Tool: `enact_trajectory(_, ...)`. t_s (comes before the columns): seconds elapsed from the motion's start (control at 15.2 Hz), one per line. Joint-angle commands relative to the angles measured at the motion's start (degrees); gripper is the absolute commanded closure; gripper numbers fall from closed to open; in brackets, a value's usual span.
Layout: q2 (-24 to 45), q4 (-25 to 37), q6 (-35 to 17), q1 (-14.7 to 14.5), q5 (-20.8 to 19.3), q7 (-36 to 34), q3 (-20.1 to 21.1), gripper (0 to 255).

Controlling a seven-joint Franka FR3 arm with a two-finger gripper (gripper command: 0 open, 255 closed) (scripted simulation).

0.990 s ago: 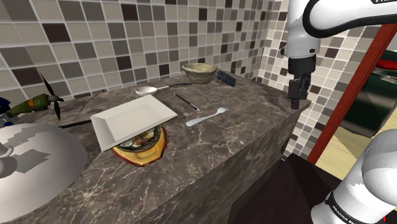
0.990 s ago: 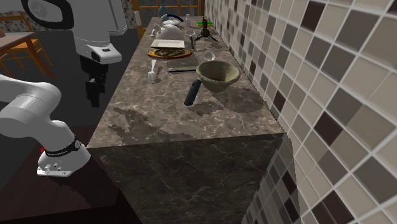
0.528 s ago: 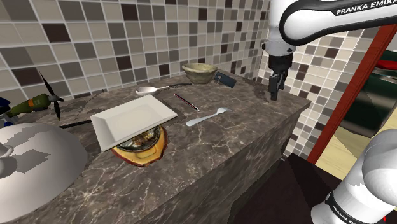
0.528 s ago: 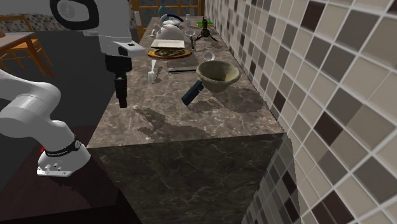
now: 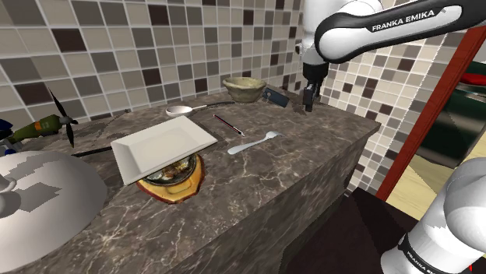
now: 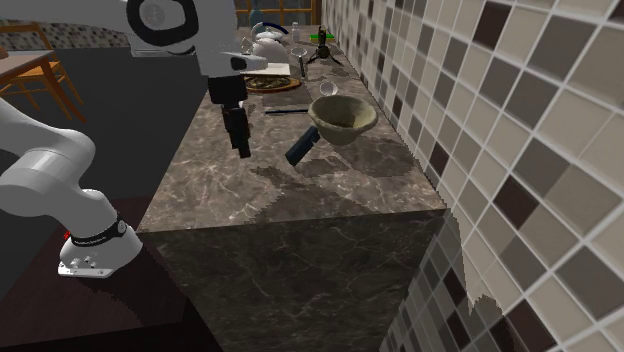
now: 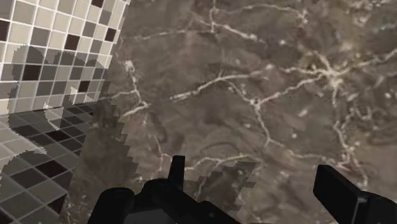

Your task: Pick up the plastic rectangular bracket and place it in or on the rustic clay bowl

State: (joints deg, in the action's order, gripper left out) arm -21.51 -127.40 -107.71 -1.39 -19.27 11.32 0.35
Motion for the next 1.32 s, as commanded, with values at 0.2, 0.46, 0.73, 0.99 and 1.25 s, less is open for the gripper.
enact_trajectory(0.2, 6.51, 5.95, -6.11, -0.20, -5.38, -0.07, 1.63, 0)
enact_trajectory(0.46, 10.81, 10.41, -9.56, -0.39, -9.46, -0.48, 2.82, 0)
enact_trajectory(0.73, 11.96, 8.96, -12.36, 0.16, -10.16, -0.85, 2.16, 0)
enact_trajectory(0.99, 13.13, 7.84, -14.82, 0.67, -10.84, -1.21, 1.59, 0)
enact_trajectory(1.25, 13.13, 7.84, -14.82, 0.67, -10.84, -1.21, 1.59, 0)
